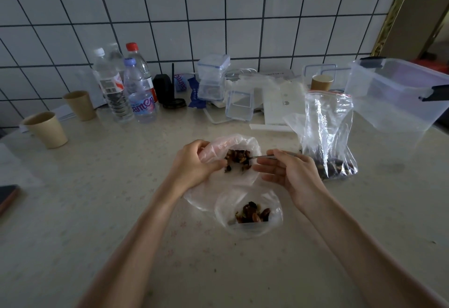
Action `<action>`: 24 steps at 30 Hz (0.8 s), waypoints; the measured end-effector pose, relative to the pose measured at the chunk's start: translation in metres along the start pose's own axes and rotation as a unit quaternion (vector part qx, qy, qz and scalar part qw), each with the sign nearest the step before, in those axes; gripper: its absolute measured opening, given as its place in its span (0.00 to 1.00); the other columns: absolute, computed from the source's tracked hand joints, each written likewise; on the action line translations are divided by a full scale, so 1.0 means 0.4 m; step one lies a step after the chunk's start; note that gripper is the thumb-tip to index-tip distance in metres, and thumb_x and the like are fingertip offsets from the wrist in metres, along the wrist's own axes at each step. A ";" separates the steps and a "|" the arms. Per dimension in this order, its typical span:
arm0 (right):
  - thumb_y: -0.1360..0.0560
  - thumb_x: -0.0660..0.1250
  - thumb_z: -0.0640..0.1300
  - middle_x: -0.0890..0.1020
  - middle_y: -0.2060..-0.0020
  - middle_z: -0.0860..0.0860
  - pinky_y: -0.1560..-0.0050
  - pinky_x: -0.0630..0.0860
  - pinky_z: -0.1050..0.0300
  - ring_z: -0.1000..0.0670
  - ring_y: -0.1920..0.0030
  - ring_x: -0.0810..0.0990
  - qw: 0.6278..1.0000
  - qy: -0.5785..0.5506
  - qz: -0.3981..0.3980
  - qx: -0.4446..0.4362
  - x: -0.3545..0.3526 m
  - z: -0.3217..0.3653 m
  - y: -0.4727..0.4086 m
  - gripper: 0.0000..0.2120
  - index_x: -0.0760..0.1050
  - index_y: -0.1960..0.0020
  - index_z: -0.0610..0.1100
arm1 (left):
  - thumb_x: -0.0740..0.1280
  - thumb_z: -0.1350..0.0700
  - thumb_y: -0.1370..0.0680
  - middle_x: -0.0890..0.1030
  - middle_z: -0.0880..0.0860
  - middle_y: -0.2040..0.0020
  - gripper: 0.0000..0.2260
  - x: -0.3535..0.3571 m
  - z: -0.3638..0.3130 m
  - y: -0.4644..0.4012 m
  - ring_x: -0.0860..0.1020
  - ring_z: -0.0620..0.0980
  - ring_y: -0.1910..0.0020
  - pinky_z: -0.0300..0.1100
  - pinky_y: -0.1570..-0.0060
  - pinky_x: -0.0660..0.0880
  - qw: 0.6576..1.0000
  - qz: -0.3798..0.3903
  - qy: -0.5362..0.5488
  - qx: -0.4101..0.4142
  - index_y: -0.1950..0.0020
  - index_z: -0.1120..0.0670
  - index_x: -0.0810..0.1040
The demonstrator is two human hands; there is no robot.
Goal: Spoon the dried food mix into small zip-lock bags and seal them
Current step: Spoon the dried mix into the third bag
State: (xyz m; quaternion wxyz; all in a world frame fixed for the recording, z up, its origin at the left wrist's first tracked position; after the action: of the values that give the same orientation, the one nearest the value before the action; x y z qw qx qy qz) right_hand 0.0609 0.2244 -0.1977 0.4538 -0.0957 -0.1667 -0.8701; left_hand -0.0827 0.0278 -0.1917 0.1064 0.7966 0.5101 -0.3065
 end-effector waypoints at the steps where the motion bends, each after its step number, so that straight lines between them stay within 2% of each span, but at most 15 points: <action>1: 0.16 0.64 0.40 0.88 0.55 0.37 0.66 0.84 0.53 0.38 0.55 0.89 1.000 0.004 0.002 -0.003 -0.001 0.004 0.004 0.11 0.80 0.44 0.32 | 0.79 0.42 0.28 0.81 0.44 0.44 0.26 -0.005 -0.002 0.000 0.80 0.42 0.48 0.39 0.51 0.78 1.000 -0.016 -0.012 0.010 0.34 0.51 0.79; 3: 0.15 0.63 0.40 0.88 0.55 0.37 0.67 0.84 0.54 0.38 0.55 0.89 1.000 0.018 0.007 -0.010 0.000 0.014 0.011 0.11 0.80 0.44 0.33 | 0.77 0.41 0.27 0.80 0.43 0.46 0.25 -0.015 -0.005 0.001 0.78 0.40 0.50 0.34 0.56 0.73 0.998 -0.046 -0.046 0.020 0.34 0.50 0.79; 5: 0.15 0.63 0.40 0.88 0.55 0.38 0.67 0.84 0.54 0.38 0.55 0.89 0.999 0.032 0.013 -0.014 0.005 0.022 0.019 0.11 0.80 0.44 0.33 | 0.75 0.39 0.26 0.80 0.43 0.47 0.25 -0.022 -0.008 0.006 0.78 0.42 0.50 0.35 0.57 0.72 0.995 -0.066 -0.076 0.022 0.35 0.50 0.79; 7: 0.15 0.63 0.40 0.88 0.55 0.38 0.66 0.84 0.53 0.39 0.55 0.89 0.999 0.039 0.021 -0.016 0.014 0.030 0.025 0.11 0.80 0.43 0.33 | 0.74 0.36 0.27 0.80 0.43 0.45 0.27 -0.028 -0.015 0.011 0.79 0.43 0.49 0.38 0.55 0.73 0.993 -0.071 -0.086 0.026 0.34 0.50 0.78; 10: 0.15 0.63 0.40 0.88 0.55 0.38 0.67 0.83 0.53 0.39 0.55 0.89 0.999 0.041 0.029 -0.015 0.028 0.041 0.036 0.11 0.80 0.43 0.33 | 0.72 0.31 0.29 0.81 0.43 0.43 0.31 -0.045 -0.036 0.026 0.79 0.42 0.44 0.40 0.48 0.75 0.994 -0.090 -0.045 0.043 0.35 0.50 0.78; 13: 0.15 0.63 0.40 0.88 0.54 0.38 0.68 0.83 0.54 0.40 0.55 0.89 0.998 0.040 0.039 -0.020 0.039 0.056 0.048 0.11 0.80 0.43 0.33 | 0.74 0.39 0.25 0.81 0.43 0.39 0.23 -0.064 -0.063 0.049 0.77 0.42 0.38 0.45 0.40 0.76 0.989 -0.121 -0.042 0.080 0.36 0.50 0.79; 15: 0.15 0.63 0.40 0.88 0.54 0.39 0.68 0.83 0.54 0.40 0.55 0.89 0.998 0.041 0.047 -0.029 0.043 0.070 0.058 0.11 0.80 0.43 0.33 | 0.74 0.43 0.23 0.81 0.43 0.39 0.19 -0.075 -0.078 0.073 0.77 0.42 0.38 0.44 0.40 0.75 0.983 -0.136 -0.055 0.106 0.36 0.50 0.79; 18: 0.15 0.63 0.40 0.88 0.55 0.38 0.69 0.82 0.55 0.39 0.55 0.89 0.997 0.038 0.061 -0.042 0.041 0.093 0.081 0.11 0.80 0.43 0.33 | 0.75 0.48 0.23 0.82 0.42 0.45 0.13 -0.092 -0.103 0.126 0.79 0.39 0.47 0.35 0.49 0.74 0.976 -0.156 -0.059 0.141 0.41 0.49 0.80; 20: 0.16 0.63 0.40 0.88 0.54 0.38 0.69 0.81 0.55 0.38 0.55 0.89 0.995 0.041 0.075 -0.051 0.032 0.106 0.101 0.11 0.80 0.44 0.34 | 0.74 0.47 0.22 0.82 0.40 0.52 0.09 -0.093 -0.109 0.162 0.80 0.37 0.54 0.28 0.58 0.73 0.979 -0.138 -0.062 0.137 0.44 0.46 0.79; 22: 0.16 0.64 0.41 0.88 0.54 0.37 0.69 0.81 0.55 0.37 0.54 0.88 0.993 0.047 0.089 -0.056 0.017 0.114 0.124 0.11 0.81 0.44 0.34 | 0.70 0.41 0.22 0.82 0.39 0.58 0.08 -0.079 -0.103 0.195 0.81 0.33 0.58 0.28 0.64 0.75 0.988 -0.087 -0.081 0.093 0.47 0.42 0.79; 24: 0.16 0.64 0.42 0.87 0.53 0.36 0.69 0.81 0.54 0.36 0.54 0.88 0.992 0.051 0.102 -0.058 -0.002 0.115 0.148 0.12 0.81 0.45 0.34 | 0.68 0.36 0.22 0.83 0.40 0.62 0.09 -0.056 -0.086 0.230 0.81 0.33 0.63 0.33 0.65 0.76 0.993 -0.042 -0.107 0.042 0.53 0.41 0.79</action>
State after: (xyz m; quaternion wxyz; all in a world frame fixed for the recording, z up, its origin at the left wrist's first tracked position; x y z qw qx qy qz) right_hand 0.1106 0.2111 -0.1432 0.5417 -0.0939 -0.0824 -0.8313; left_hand 0.0046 -0.0144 -0.1643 0.1134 0.7411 0.5152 -0.4152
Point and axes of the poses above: each hand's wrist, its own y-axis away from the middle knuckle, its own x-axis out of the palm, z = x × y, the point moved 5 cm from there along -y, towards the middle knuckle
